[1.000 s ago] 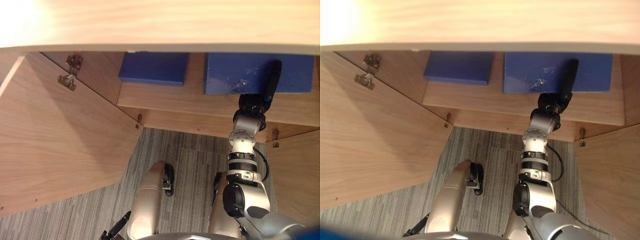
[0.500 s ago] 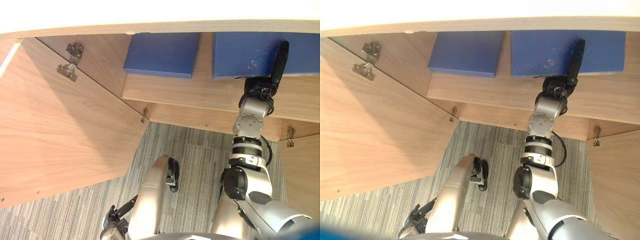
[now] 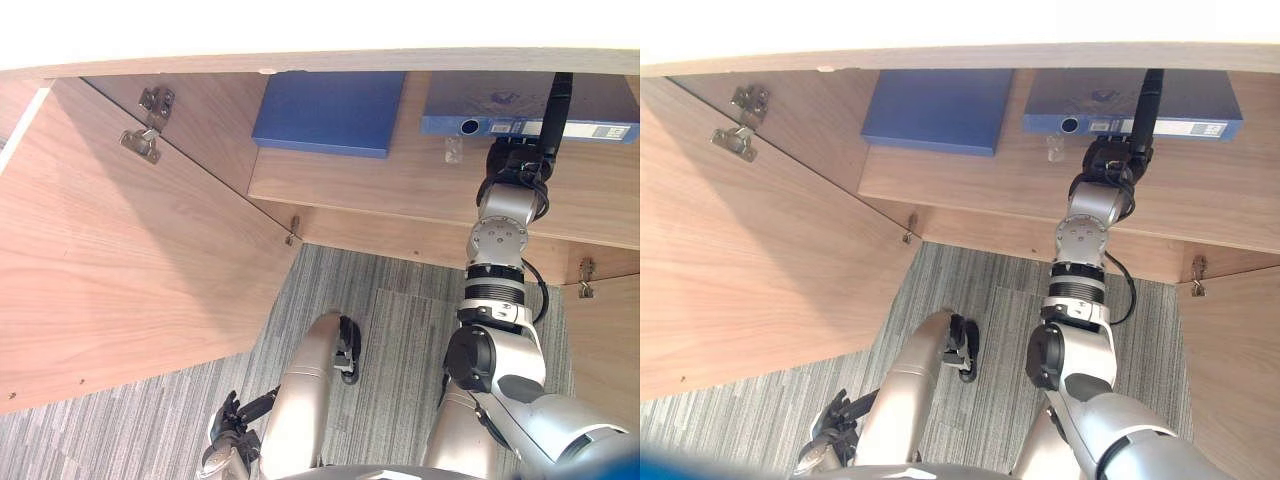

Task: Walk over to the cabinet, pick up the folder, carry it to the office cabinet, place the folder inside the office cabinet, then close the office cabinet door

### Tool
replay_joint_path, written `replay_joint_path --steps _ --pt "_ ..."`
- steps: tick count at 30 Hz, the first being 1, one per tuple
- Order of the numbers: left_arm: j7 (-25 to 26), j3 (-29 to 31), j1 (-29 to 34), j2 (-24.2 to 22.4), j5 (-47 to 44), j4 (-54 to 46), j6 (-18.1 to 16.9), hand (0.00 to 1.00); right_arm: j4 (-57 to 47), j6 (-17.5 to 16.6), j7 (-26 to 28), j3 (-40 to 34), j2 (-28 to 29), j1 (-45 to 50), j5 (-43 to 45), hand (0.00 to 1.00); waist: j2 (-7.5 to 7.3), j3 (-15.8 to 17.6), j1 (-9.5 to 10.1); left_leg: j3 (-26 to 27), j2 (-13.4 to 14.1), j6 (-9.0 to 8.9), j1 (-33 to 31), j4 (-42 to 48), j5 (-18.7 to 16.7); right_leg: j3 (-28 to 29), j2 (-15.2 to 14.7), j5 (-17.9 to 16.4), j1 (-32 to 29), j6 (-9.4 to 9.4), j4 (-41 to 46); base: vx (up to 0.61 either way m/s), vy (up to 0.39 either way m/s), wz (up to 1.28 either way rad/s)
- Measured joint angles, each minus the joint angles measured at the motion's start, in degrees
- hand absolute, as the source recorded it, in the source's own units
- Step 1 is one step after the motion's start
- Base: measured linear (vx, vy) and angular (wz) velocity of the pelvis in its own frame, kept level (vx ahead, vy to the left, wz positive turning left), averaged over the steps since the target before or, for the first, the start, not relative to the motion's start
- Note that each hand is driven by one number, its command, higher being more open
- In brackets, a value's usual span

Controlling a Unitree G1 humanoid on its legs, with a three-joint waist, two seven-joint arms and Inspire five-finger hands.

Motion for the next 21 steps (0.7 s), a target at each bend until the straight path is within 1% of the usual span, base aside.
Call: replay_joint_path --steps 1,4,6,7,8,9,14,15,17,21 --pt "-0.02 0.01 0.00 0.03 0.17 -0.02 0.09 1.00 0.74 0.30 0.54 0.92 -0.45 0.13 0.03 1.00 0.00 0.00 -0.03 0.17 0.09 0.00 0.20 -0.08 0.00 0.15 0.08 0.01 0.04 -0.01 -0.03 0.04 -0.041 -0.14" --pt "-0.19 0.12 0.23 0.11 0.49 0.00 0.19 1.00 4.45 3.82 3.86 6.37 -2.70 0.68 -0.45 1.00 0.02 0.01 -0.46 0.67 1.15 -0.03 0.63 -0.32 -0.02 0.48 1.11 0.35 0.02 -0.28 -0.50 0.03 -0.032 -0.17" --pt "-1.06 0.43 0.23 0.18 0.92 0.25 0.26 1.00 6.89 8.27 7.32 11.31 -4.27 1.95 -5.65 1.00 0.01 0.01 -0.63 0.73 1.74 -0.03 0.96 -0.77 -0.02 0.46 1.78 0.58 0.05 -0.49 -0.91 0.04 -0.043 -0.13" --pt "-1.20 0.65 0.23 0.13 1.09 0.32 0.32 1.00 7.60 9.40 8.40 12.48 -4.62 2.26 -7.04 1.00 0.01 0.02 -0.74 0.77 1.80 -0.03 1.10 -0.93 -0.02 0.47 1.85 0.60 0.08 -0.52 -0.99 0.04 -0.051 -0.08" --pt "-1.24 0.73 0.24 0.17 1.37 0.51 0.38 1.00 9.40 12.03 10.70 15.26 -5.35 3.05 -8.94 1.00 0.00 0.02 -1.08 0.82 1.90 -0.03 1.49 -1.26 -0.02 0.46 1.97 0.61 0.29 -0.52 -1.15 0.05 -0.053 -0.06" --pt "-1.32 0.93 0.23 0.15 1.37 0.73 0.38 1.00 10.48 13.15 11.84 16.98 -5.65 3.72 -9.39 1.00 -0.02 0.03 -1.25 0.82 2.02 -0.03 1.73 -1.46 -0.02 0.43 2.12 0.61 0.50 -0.53 -1.33 0.04 -0.044 -0.05" --pt "-2.67 1.42 0.30 0.30 1.32 1.53 0.43 1.00 13.79 16.73 18.92 21.60 -7.93 6.01 -18.29 1.00 -0.15 0.12 -1.95 1.18 2.82 -0.03 2.93 -2.66 -0.02 0.40 2.96 1.15 1.51 -0.45 -3.01 0.05 -0.024 -0.09" --pt "-2.95 1.41 0.30 0.37 1.32 1.53 0.47 1.00 14.13 17.05 19.85 21.82 -8.49 5.99 -19.69 1.00 -0.22 0.17 -1.99 1.26 2.91 -0.03 3.01 -2.84 -0.02 0.41 3.03 1.25 1.51 -0.42 -3.18 0.04 -0.007 -0.09" --pt "-3.56 1.31 0.32 0.64 1.32 1.54 0.84 1.00 16.34 17.97 23.50 21.98 -10.36 5.73 -25.10 1.00 -0.38 0.27 -2.32 1.36 3.00 -0.03 3.50 -3.24 -0.02 0.35 3.11 1.47 1.96 -0.24 -3.80 0.04 -0.004 -0.05" --pt "-4.17 0.11 0.43 1.48 1.47 1.26 0.87 1.00 20.29 18.61 27.12 22.10 -12.32 3.21 -33.93 1.00 -0.78 0.51 -2.70 1.60 2.99 0.01 3.93 -3.69 0.00 0.39 3.02 1.75 2.28 -0.11 -4.29 0.01 0.000 -0.01"
